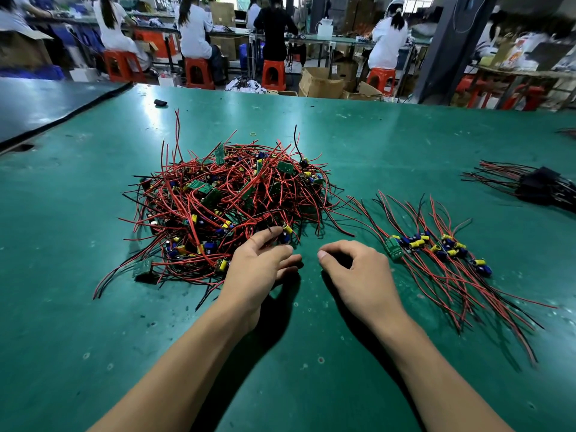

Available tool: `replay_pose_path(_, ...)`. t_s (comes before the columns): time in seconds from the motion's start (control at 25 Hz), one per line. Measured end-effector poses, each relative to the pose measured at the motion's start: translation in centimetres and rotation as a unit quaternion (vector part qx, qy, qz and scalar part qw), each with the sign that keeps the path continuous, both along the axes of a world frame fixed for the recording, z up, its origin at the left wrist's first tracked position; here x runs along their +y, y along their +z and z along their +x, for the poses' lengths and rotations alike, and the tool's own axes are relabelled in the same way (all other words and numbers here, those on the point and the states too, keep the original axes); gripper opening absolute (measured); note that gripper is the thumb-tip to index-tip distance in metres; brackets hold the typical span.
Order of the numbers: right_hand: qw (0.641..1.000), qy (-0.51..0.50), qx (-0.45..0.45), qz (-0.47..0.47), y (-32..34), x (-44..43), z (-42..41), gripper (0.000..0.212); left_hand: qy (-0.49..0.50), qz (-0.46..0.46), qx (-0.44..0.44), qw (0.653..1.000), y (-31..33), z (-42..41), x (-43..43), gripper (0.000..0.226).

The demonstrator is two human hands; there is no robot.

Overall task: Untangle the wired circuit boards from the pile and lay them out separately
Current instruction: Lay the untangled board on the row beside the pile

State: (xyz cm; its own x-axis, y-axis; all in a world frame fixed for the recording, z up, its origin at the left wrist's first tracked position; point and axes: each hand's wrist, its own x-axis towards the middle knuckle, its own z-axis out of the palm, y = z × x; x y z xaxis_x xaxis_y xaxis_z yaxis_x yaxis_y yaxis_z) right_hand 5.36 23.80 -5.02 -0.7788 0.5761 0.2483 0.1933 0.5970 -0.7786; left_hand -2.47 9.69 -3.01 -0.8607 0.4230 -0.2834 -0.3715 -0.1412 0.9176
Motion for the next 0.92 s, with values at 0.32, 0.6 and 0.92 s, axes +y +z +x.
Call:
replay_pose_path(0.32,0.999,0.024,0.012,-0.036,0.1,0.0,0.0,0.013,0.001,0.043,0.001,0.999,0.8,1.1,0.3,0.034)
replay_pose_path(0.6,0.999,0.03,0.007,-0.019,0.2,-0.3,0.1,0.012,-0.064,-0.052,0.018,0.996,0.5,0.9,0.0,0.056)
replay_pose_path(0.92,0.999,0.024,-0.018,-0.039,0.6,-0.5,0.2,0.018,-0.108,-0.174,0.103,0.973,0.3,1.4,-0.4,0.015)
